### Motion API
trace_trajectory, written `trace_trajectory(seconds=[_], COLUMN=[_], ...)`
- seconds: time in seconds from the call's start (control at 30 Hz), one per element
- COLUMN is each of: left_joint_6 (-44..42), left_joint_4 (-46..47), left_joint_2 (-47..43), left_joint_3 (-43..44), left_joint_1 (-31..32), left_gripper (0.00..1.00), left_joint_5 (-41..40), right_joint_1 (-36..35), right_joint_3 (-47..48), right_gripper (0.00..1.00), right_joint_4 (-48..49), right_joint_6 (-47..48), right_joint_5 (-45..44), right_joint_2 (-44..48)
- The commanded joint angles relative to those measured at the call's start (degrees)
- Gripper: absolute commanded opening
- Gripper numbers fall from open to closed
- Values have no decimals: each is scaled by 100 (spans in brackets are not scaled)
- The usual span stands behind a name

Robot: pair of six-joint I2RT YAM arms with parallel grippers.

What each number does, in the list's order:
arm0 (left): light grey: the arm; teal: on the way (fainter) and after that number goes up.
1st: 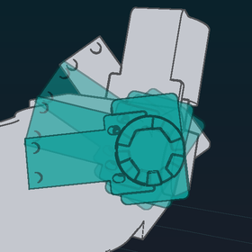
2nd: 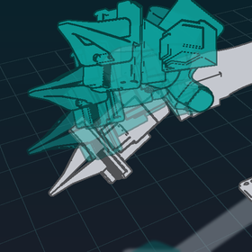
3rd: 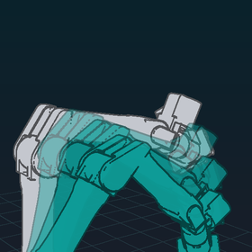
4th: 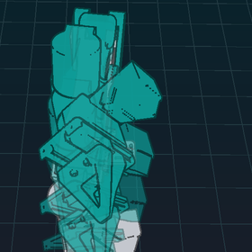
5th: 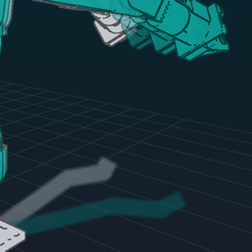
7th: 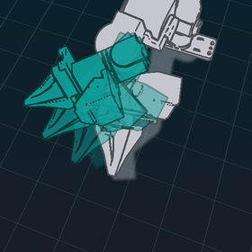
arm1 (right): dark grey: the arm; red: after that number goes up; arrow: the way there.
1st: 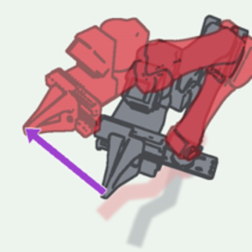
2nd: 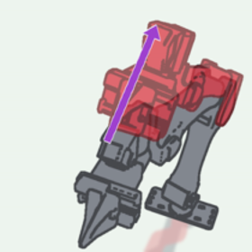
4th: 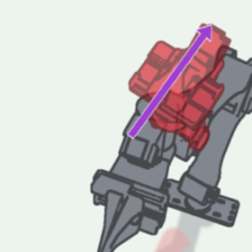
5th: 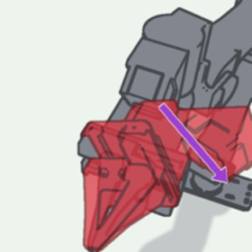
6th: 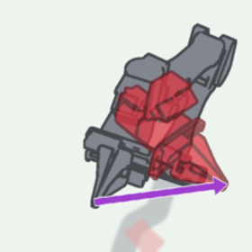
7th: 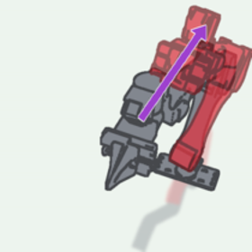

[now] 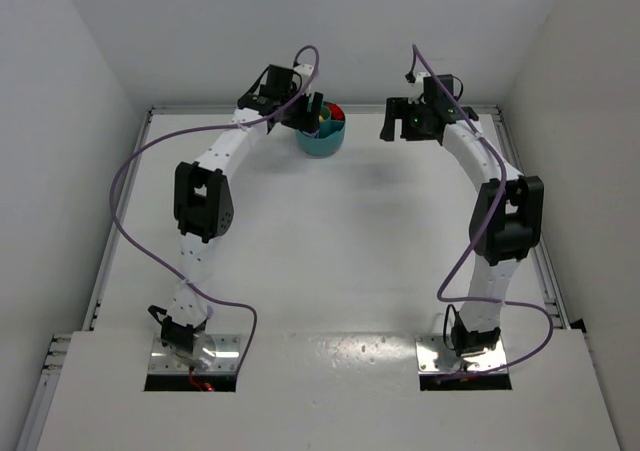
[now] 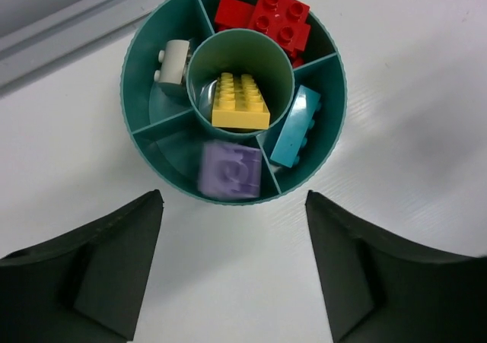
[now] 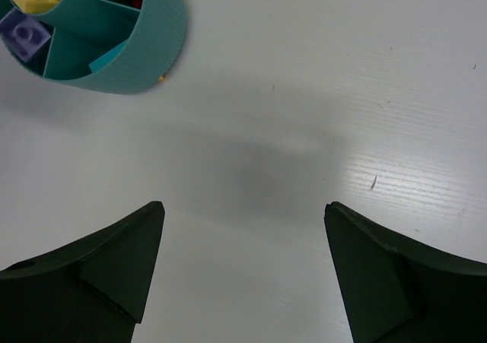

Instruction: Sort the legos into containers by color

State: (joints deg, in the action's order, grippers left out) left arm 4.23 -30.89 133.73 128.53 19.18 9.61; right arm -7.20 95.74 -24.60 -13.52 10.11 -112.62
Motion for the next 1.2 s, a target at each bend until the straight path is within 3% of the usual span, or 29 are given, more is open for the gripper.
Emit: trace_trajectory(seconds=[0.0,0.13,0.17,0.27,0.3,0.37,0.43,0.47,0.53,0.6,0.63,0.7,0.73,0.77,0.83,0.87,0.97,1.17], left_joint_6=[87,87,139,218,88,-803,-1562,-2557,-3407,-4480,-4597,-5561,-6008,-6996,-7837,-8450,-9017,-9536], left_joint_4=[242,303,303,278,207,-546,-1362,-2411,-3340,-4378,-4381,-4381,-4381,-4381,-4381,-4381,-4381,-4381], left_joint_2=[-23,-267,-373,-969,-1154,-1480,-1850,-1955,-2350,-2745,-3365,-4167,-4606,-5507,-6320,-6968,-7606,-7836], left_joint_3=[243,243,243,59,-133,-197,-197,-197,-634,-1222,-2165,-3232,-4343,-4893,-6209,-6539,-7420,-8149], left_joint_1=[-28,-28,-81,-431,-537,-809,-863,-863,-863,-1012,-1065,-1214,-1215,-1215,-1268,-1337,-1469,-1470], left_gripper=[83,92,100,100,100,100,100,98,92,85,84,79,79,79,79,79,79,79], left_joint_5=[-38,-170,-170,286,783,1392,1246,1185,868,684,483,184,51,-80,-231,-170,181,998], right_joint_1=[26,26,26,26,26,26,-26,-27,-27,-27,-27,-27,-27,-27,-27,-27,-27,-27], right_joint_3=[243,243,243,191,190,190,137,137,85,163,233,418,419,419,471,471,533,349], right_gripper=[86,86,86,86,86,86,85,85,84,82,81,80,80,79,79,79,79,79], right_joint_4=[78,78,78,78,78,78,25,25,-27,-167,-255,-457,-458,-458,-458,-397,-396,-292], right_joint_6=[-63,-63,-63,-63,24,173,419,499,648,823,912,1017,1018,1018,1018,1018,1018,1018], right_joint_5=[97,149,149,289,368,422,544,545,693,790,869,1010,1011,1089,1142,1203,1204,1204], right_joint_2=[3,3,3,3,3,3,3,3,-58,-172,-242,-374,-427,-489,-550,-612,-665,-603])
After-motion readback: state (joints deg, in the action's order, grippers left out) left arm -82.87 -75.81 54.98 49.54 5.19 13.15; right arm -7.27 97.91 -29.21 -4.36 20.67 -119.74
